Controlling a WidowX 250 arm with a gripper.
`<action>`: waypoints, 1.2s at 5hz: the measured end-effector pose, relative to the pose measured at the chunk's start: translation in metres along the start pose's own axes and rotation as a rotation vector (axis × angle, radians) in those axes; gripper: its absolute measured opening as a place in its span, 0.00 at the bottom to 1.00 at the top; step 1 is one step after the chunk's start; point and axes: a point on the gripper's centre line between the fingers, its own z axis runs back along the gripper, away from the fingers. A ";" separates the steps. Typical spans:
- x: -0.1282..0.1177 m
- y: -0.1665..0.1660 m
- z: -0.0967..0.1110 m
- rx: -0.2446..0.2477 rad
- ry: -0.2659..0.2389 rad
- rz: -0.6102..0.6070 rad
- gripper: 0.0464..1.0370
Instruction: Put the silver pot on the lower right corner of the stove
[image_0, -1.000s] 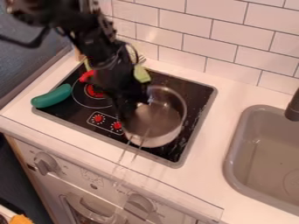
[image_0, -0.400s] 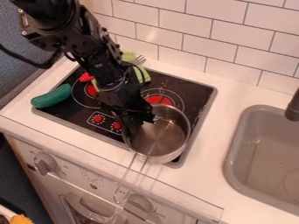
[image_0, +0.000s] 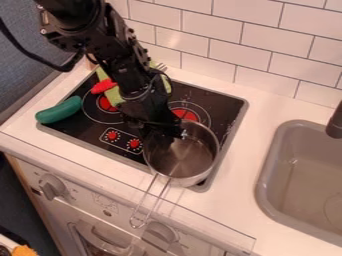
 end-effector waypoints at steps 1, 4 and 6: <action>0.002 -0.001 0.001 -0.003 -0.004 0.005 0.84; 0.013 -0.001 0.038 -0.004 -0.013 -0.018 0.96; 0.022 -0.009 0.090 -0.007 -0.108 -0.011 0.96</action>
